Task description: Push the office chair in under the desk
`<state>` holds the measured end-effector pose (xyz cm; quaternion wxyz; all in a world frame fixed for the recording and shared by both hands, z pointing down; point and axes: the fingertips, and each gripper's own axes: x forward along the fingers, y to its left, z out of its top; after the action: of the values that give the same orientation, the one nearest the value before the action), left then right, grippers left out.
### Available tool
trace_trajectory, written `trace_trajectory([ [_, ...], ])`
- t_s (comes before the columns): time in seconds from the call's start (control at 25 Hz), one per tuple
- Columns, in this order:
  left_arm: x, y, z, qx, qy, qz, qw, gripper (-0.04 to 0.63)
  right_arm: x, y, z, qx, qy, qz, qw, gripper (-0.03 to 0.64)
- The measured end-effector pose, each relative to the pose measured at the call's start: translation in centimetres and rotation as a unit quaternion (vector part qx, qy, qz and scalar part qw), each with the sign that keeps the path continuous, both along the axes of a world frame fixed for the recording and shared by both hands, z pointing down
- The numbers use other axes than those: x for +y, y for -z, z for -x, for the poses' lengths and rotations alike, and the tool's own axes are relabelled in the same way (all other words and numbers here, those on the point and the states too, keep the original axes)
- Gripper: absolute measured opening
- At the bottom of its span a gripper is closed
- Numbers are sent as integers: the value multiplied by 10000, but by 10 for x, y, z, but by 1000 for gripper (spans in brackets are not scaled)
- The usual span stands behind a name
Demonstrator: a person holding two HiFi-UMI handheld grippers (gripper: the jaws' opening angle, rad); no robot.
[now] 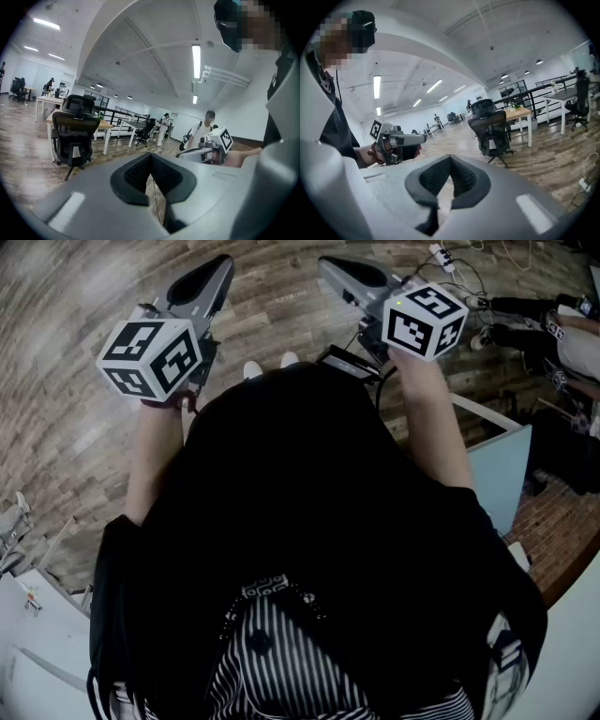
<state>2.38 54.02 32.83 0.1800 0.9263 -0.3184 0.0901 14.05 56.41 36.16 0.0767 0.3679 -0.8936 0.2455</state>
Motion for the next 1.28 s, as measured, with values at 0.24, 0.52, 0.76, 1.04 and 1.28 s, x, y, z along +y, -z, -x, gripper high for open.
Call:
trace_trajectory([
  [0.24,-1,4,2,-23,103,6,9999,2,6,0,-1,-1,30,60,10000,0],
  [0.52,-3,-3,-1,-72,100,51,9999,2,5,-8,-2,-61,6,191,9998,0],
  [0.76,-6,-4,-4,-130,111,37,9998,2,0,-11,-9,-142,-61,250,9996,0],
  [1.04,-9,-6,-22,-141,91,78,9998,2,-1,-14,-26,-238,-121,280,9992,0],
  [1.28,-13,-15,-37,-228,85,162,9996,2,-4,-21,-42,-386,-157,387,9984,0],
])
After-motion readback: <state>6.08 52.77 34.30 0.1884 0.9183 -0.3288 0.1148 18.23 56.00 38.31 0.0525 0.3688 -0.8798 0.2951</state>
